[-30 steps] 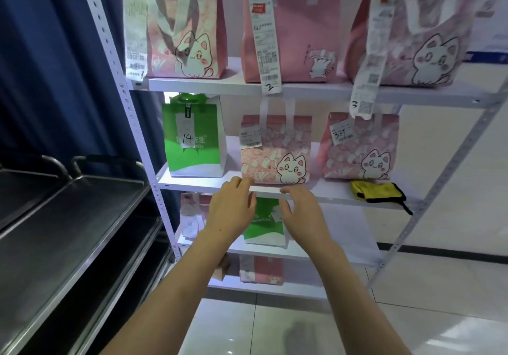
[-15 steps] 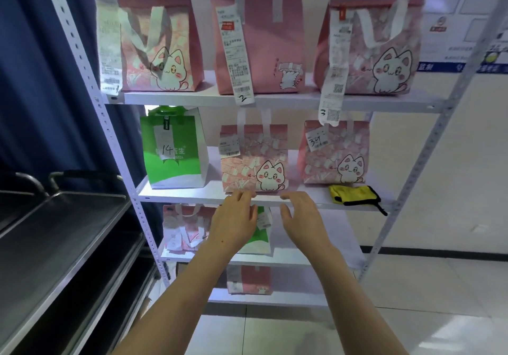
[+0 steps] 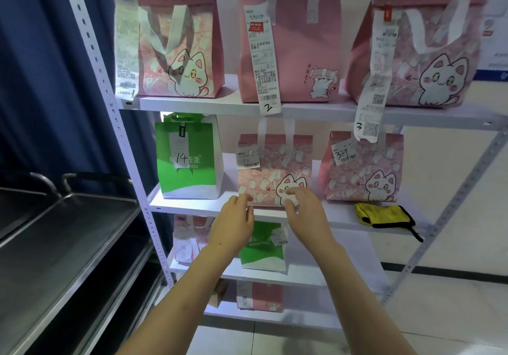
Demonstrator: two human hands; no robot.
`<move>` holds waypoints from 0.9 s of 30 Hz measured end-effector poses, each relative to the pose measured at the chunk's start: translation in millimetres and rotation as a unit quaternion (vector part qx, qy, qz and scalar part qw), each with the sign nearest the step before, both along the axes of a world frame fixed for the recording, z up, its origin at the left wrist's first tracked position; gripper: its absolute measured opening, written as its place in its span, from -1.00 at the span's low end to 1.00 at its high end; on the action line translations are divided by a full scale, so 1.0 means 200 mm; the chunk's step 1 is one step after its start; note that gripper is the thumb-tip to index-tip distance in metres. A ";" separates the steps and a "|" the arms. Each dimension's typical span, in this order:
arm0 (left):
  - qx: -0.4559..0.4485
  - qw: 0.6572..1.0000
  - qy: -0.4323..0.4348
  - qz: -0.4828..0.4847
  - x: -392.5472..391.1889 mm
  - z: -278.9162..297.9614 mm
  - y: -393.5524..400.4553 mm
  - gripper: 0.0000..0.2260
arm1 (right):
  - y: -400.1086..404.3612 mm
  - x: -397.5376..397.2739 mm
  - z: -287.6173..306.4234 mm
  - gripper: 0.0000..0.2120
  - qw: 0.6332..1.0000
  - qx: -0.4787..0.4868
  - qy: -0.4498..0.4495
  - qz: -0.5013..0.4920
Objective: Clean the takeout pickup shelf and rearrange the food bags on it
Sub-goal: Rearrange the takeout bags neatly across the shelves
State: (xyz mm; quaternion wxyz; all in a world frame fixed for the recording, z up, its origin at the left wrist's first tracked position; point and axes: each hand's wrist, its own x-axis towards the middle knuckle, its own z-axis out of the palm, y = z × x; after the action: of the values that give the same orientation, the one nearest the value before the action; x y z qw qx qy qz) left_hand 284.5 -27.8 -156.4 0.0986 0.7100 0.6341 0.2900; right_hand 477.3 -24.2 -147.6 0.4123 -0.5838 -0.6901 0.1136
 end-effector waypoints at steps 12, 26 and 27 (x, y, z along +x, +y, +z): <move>-0.004 0.996 -0.075 0.050 -0.02 -0.06 0.64 -0.62 | 0.51 0.16 0.03 -0.56 0.990 -0.069 0.060 -0.106; -0.059 0.979 -0.185 0.064 -0.04 -0.12 0.75 -0.81 | 0.56 0.16 -0.08 -0.81 0.948 -0.076 0.262 -0.166; -0.062 0.978 -0.187 0.067 -0.03 -0.12 0.74 -0.81 | 0.53 0.17 -0.08 -0.79 0.944 -0.071 0.273 -0.171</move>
State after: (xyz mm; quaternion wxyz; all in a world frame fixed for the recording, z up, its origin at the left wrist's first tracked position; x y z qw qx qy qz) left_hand 278.1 119.3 -181.3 0.2391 0.5914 0.6677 0.3837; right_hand 511.2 81.3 -163.6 0.5558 -0.6675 -0.4307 0.2449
